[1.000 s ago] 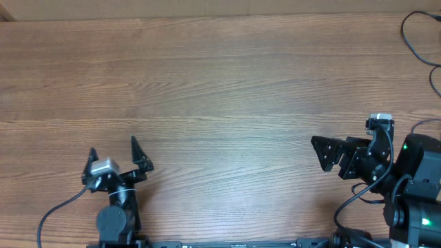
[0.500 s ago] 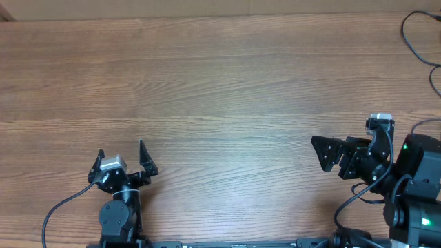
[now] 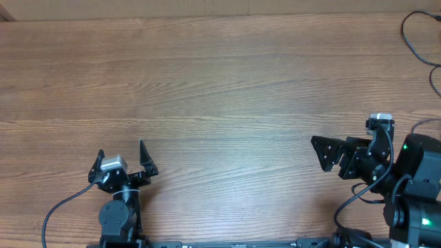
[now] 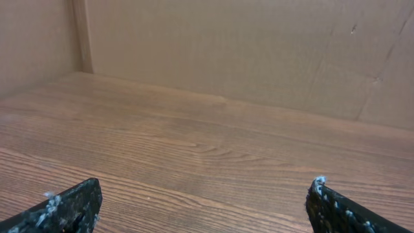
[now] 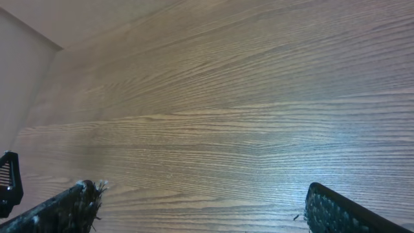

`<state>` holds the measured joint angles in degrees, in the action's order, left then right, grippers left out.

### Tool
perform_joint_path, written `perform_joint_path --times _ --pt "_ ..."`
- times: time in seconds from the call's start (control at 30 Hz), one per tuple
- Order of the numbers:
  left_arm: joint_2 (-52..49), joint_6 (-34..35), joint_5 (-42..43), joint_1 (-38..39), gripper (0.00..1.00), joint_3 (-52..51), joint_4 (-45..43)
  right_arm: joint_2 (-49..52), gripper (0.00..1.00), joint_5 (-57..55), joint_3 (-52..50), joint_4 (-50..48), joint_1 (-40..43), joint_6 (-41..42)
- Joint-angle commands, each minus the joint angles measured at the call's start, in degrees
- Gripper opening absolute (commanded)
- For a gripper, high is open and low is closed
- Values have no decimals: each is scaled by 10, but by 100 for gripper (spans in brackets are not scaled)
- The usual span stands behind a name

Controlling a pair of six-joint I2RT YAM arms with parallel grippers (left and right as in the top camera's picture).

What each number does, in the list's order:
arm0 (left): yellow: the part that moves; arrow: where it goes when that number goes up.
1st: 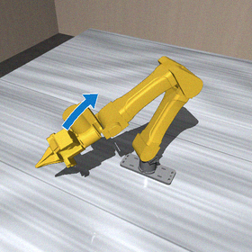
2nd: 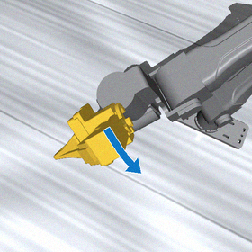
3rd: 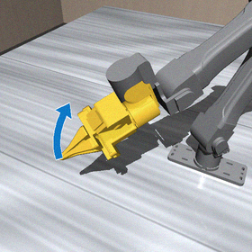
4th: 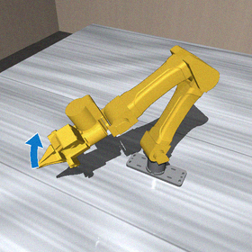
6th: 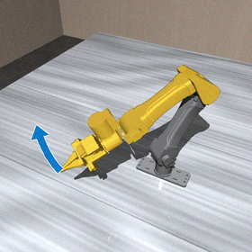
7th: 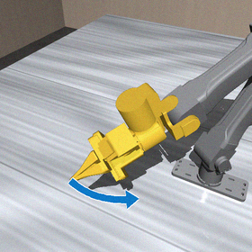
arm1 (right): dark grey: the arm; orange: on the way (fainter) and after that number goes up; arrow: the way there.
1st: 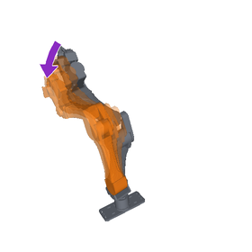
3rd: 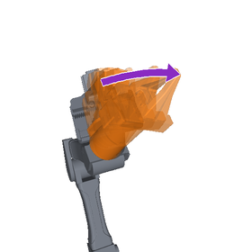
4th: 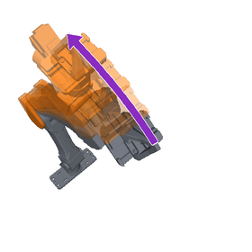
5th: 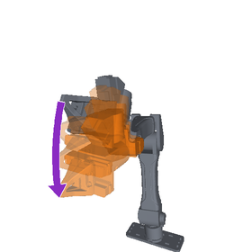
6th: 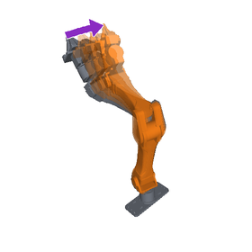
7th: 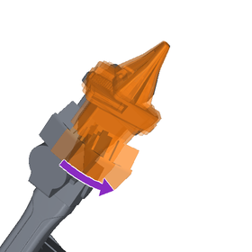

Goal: Untangle cables

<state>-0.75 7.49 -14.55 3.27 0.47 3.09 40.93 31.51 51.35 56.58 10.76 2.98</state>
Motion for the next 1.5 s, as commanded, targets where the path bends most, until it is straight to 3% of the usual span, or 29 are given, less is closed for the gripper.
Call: perform_joint_path --times 0.0,0.17,0.43,0.63,0.93,1.17,1.47 --pt "5 -9 8 -3 100 -2 0 -3 100 1 0 -3 -3 0" --pt "5 -9 8 -3 99 -2 0 -40 100 -140 0 -18 -7 0" --pt "5 -9 8 -3 100 -2 0 -98 100 -247 -3 -57 -70 0" --pt "5 -9 8 -3 99 -2 0 -165 100 -340 -90 -219 -116 0" --pt "5 -9 8 -3 100 -2 0 -332 100 -316 -408 -571 -113 0" --pt "5 -9 8 -3 100 -2 0 -388 100 -320 -511 -657 -113 -2" --pt "5 -9 8 -3 100 -2 0 -393 100 -364 -509 -604 -95 -48"
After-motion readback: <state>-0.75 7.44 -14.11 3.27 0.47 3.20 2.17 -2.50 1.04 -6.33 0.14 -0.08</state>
